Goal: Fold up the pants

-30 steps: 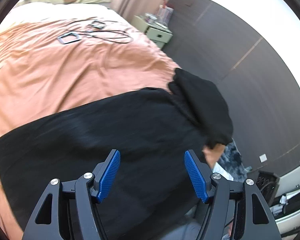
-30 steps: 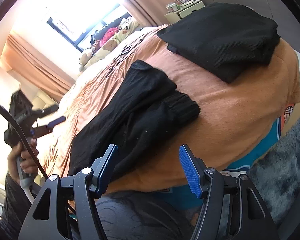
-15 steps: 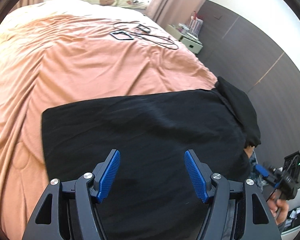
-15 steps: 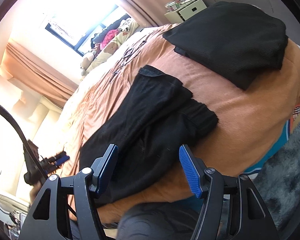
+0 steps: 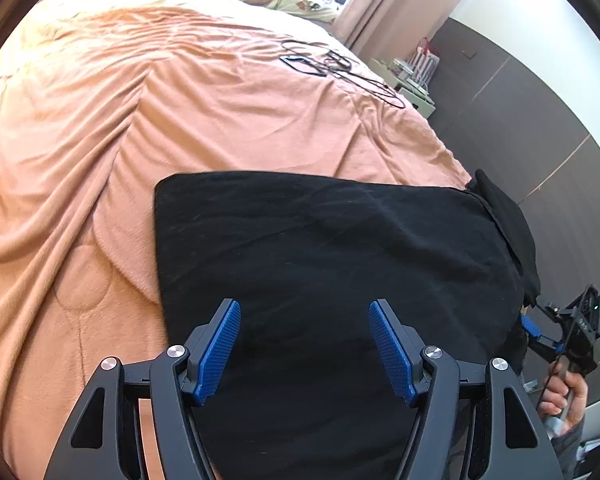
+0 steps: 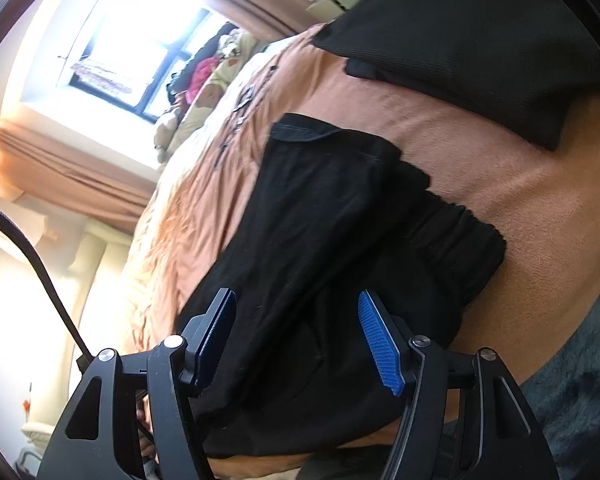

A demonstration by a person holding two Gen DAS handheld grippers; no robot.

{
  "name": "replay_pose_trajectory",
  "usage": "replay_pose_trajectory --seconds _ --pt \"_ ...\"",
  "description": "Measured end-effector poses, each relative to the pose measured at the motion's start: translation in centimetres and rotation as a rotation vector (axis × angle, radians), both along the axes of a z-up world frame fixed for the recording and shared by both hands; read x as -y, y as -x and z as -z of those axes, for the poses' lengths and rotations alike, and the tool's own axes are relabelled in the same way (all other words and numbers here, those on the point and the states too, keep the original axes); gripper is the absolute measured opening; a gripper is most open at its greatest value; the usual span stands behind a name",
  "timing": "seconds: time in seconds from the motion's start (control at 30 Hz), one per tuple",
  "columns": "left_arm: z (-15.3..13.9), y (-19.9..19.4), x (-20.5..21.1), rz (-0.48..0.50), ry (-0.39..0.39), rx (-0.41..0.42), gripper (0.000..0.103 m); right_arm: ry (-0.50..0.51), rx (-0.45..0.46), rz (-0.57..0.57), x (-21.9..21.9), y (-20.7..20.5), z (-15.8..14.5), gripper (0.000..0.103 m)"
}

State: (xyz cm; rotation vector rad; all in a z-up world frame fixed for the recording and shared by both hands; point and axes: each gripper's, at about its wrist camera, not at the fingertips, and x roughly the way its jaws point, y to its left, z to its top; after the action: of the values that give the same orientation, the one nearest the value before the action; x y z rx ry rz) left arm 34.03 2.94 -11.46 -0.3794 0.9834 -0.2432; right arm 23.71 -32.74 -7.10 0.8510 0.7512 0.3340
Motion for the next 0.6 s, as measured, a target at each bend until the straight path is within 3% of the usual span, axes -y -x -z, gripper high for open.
replay_pose_trajectory --seconds 0.17,0.47,0.6 --pt "0.8 0.0 -1.5 -0.026 0.038 -0.029 0.069 0.022 -0.073 0.009 -0.5 -0.8 2.6 0.062" --pt "1.0 0.6 -3.3 -0.078 0.073 -0.034 0.069 -0.002 -0.024 0.019 -1.1 -3.3 0.8 0.062" --pt "1.1 0.7 -3.6 -0.09 0.077 -0.036 0.069 -0.03 -0.062 0.035 -0.9 -4.8 2.2 0.06"
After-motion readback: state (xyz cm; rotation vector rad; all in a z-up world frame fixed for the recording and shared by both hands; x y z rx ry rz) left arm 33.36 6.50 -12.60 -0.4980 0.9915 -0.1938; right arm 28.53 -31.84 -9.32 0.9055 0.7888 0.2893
